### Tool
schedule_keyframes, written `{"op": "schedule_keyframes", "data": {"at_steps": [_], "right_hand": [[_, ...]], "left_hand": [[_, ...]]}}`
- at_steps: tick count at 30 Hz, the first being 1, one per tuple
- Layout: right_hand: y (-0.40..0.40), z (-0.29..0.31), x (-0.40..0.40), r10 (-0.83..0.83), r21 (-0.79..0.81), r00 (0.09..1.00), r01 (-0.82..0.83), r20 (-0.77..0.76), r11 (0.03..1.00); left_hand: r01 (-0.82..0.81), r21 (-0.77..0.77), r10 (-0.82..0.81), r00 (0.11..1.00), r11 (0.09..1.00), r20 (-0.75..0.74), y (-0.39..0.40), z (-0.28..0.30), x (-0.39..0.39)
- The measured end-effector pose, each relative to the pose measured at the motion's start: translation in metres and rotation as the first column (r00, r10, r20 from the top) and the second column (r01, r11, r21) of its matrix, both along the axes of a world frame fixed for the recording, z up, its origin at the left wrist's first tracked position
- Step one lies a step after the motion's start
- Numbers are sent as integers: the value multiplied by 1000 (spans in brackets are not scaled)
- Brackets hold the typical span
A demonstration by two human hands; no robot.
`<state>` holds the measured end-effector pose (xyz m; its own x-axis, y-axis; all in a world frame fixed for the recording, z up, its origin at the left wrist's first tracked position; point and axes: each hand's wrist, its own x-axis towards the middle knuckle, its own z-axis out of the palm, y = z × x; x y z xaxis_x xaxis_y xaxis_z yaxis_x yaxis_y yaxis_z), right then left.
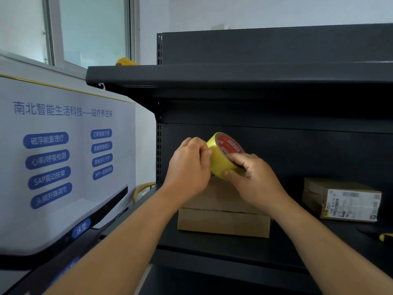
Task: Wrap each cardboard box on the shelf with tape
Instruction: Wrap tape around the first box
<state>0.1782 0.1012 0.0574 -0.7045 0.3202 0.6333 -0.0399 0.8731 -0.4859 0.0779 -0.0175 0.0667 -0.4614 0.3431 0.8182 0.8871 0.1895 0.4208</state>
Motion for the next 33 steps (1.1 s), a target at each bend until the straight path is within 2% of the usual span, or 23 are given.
{"op": "schedule_keyframes", "data": {"at_steps": [3, 6, 12, 14, 16, 19, 23, 27, 28, 30, 33], "right_hand": [[2, 4, -1, 55, -11, 998, -55, 14, 998], [3, 6, -5, 58, -4, 998, -58, 27, 998], [2, -2, -13, 8, -11, 1000, -8, -12, 1000], [3, -5, -15, -1, -4, 999, 1, -41, 1000], [4, -6, -17, 2, 46, 996, 2, -94, 999], [4, -6, -20, -12, 177, 986, 42, -165, 983], [8, -9, -26, -19, 279, 965, 95, -262, 955], [13, -11, -30, -61, 343, 942, 180, -329, 922], [14, -11, -31, -63, 374, 936, 199, -346, 906], [14, -12, -31, -42, 394, 940, 181, -338, 901], [12, -9, -29, -9, 243, 962, 78, -272, 967]], "left_hand": [[77, -44, -71, 990, 996, 121, -6, 7, -8], [148, -5, -144, 964, 989, 224, -9, 7, -13], [198, 125, -225, 940, 972, 257, -8, 0, -23], [199, 135, -225, 950, 971, 218, -9, -1, -24], [182, 128, -204, 961, 975, 186, -10, -1, -23], [199, 155, -234, 938, 968, 256, -11, -1, -19], [270, 303, -387, 808, 914, 444, -9, 1, -13], [278, 502, -565, 540, 819, 624, -6, 3, -9], [261, 527, -581, 496, 808, 645, -5, 4, -9], [225, 515, -554, 483, 827, 678, 0, 5, -11], [170, 491, -504, 500, 855, 704, 5, 4, -14]]}}
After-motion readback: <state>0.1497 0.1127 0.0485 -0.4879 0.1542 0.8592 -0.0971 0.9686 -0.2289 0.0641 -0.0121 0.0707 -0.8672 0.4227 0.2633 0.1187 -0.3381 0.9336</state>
